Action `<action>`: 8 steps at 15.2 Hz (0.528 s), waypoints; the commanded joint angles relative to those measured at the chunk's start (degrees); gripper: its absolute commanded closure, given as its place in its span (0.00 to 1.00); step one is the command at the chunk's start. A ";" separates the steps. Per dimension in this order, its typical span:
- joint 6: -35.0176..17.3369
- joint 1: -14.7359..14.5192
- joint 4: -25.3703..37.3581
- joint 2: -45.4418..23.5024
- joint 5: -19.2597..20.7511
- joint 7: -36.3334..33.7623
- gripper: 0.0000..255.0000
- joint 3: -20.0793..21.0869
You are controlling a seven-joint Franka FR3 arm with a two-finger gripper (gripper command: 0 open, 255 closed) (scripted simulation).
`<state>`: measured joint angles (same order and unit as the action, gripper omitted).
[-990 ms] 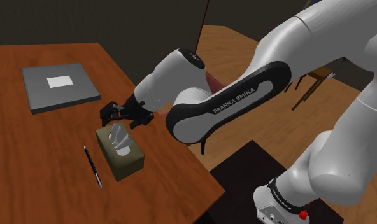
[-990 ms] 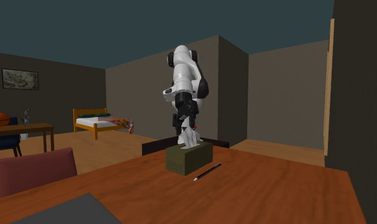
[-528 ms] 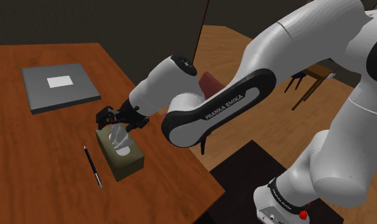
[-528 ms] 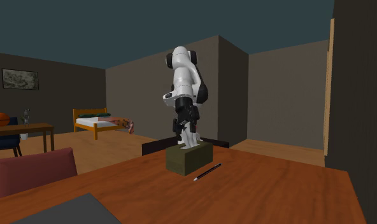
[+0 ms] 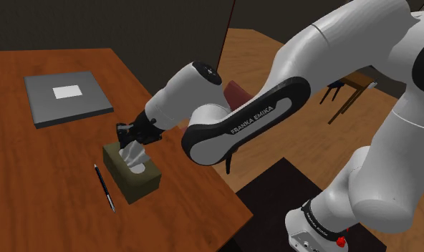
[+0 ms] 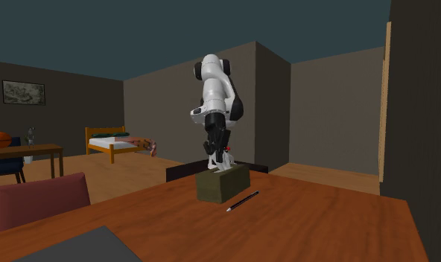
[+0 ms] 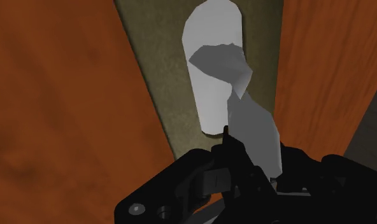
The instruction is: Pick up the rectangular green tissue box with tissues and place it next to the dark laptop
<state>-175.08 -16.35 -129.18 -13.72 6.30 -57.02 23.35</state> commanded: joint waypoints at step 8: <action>1.47 1.21 0.07 1.08 -1.30 0.96 1.00 1.45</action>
<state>-174.25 -15.57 -129.22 -13.04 5.49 -56.40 24.29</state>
